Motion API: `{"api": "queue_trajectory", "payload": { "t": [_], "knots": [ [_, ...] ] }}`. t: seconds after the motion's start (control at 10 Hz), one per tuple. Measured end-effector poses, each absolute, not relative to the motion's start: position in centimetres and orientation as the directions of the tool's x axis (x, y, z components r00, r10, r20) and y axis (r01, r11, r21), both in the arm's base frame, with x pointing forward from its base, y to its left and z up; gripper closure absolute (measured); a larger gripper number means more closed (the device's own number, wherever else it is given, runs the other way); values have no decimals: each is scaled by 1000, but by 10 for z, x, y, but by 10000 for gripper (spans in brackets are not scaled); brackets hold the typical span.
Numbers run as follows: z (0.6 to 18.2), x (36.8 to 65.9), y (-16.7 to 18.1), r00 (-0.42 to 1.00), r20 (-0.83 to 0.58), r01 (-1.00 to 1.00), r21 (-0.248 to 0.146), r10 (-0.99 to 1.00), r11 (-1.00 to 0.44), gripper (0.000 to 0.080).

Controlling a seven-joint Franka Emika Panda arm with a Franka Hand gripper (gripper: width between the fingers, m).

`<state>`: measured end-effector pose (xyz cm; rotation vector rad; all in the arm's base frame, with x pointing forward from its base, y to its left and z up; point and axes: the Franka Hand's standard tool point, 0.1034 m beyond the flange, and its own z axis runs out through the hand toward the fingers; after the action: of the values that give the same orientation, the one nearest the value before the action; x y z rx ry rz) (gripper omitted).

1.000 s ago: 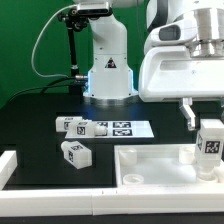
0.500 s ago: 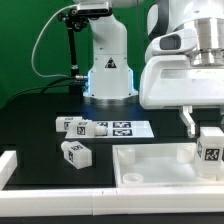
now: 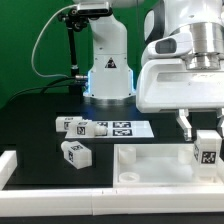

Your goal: Assemble one leg

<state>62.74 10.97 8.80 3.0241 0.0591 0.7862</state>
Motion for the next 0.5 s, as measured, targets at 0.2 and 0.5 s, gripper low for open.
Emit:
{"api": "queue_trajectory", "payload": {
  "t": [0.2,0.5],
  "knots": [
    [92,631,105,901,432,32,33,43,-999,433],
    [99,641,92,983,183,2,44,10,-999,177]
  ]
}}
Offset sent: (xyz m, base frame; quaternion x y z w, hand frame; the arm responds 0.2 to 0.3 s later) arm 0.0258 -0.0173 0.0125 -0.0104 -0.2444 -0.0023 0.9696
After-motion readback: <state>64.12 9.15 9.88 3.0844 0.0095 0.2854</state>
